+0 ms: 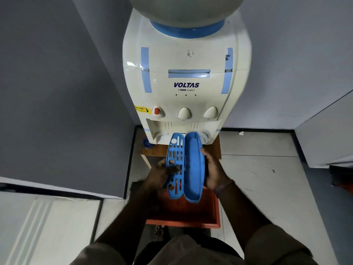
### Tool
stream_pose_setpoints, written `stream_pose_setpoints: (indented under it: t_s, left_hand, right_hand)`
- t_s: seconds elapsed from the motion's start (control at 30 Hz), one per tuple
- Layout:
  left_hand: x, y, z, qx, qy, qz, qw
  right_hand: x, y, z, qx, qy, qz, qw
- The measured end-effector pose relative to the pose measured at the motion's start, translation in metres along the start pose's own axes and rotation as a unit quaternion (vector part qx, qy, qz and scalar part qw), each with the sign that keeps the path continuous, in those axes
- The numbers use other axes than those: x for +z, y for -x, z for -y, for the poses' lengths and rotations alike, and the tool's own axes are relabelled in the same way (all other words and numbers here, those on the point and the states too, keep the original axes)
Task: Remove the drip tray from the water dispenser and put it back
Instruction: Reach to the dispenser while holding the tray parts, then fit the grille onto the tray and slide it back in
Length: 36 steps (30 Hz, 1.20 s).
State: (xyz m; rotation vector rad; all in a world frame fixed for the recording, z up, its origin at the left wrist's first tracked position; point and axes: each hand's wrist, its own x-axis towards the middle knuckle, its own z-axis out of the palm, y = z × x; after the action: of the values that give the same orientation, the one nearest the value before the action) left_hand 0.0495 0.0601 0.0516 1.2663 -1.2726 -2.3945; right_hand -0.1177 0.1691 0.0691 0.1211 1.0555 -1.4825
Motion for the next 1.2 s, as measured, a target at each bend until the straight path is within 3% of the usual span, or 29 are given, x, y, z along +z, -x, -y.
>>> stream_pose_setpoints:
  t_s: [0.17, 0.3, 0.47, 0.67, 0.97, 1.2]
  left_hand:
    - [0.007, 0.011, 0.013, 0.016, -0.051, 0.028, 0.998]
    - [0.018, 0.019, 0.009, 0.038, -0.086, -0.011, 0.996]
    - [0.003, 0.023, 0.012, 0.082, -0.099, -0.058, 0.99]
    - [0.0, 0.029, 0.025, 0.144, -0.04, -0.114, 0.982]
    - [0.009, 0.045, 0.033, 0.158, 0.029, -0.198, 0.967]
    - [0.007, 0.056, 0.034, 0.157, 0.048, -0.202, 0.966]
  right_hand:
    - [-0.022, 0.014, -0.016, -0.013, -0.007, -0.013, 1.0]
    - [-0.021, 0.026, -0.009, -0.071, 0.054, 0.043, 0.995]
    - [-0.01, 0.052, -0.009, -0.158, 0.163, 0.042, 0.973]
    - [0.005, 0.078, -0.017, -0.242, 0.359, 0.033, 0.901]
    - [0.008, 0.101, -0.039, -0.319, 0.571, 0.04, 0.755]
    - [0.005, 0.097, -0.05, -0.32, 0.618, 0.023, 0.718]
